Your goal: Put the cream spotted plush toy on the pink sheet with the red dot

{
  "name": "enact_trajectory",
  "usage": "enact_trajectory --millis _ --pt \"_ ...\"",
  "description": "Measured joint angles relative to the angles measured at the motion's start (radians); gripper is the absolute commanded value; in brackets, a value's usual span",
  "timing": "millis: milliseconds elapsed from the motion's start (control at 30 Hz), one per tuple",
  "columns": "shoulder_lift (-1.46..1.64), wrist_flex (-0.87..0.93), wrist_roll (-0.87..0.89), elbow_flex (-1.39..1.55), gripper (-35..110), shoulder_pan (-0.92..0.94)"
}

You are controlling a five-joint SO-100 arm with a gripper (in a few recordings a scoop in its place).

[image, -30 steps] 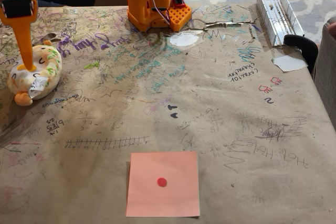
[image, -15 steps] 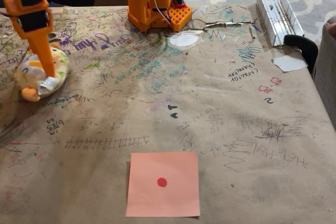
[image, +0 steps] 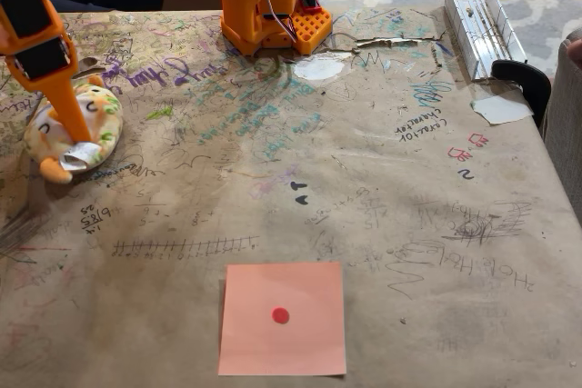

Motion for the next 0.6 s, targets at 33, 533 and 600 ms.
enact_trajectory --millis 33,533,600 --pt "-0.015 0.020 -0.006 -0.029 0 -0.008" --pt "0.227 0.187 0.190 0.035 0 -0.129" --pt "0.413 0.104 0.302 0.206 0 -0.207"
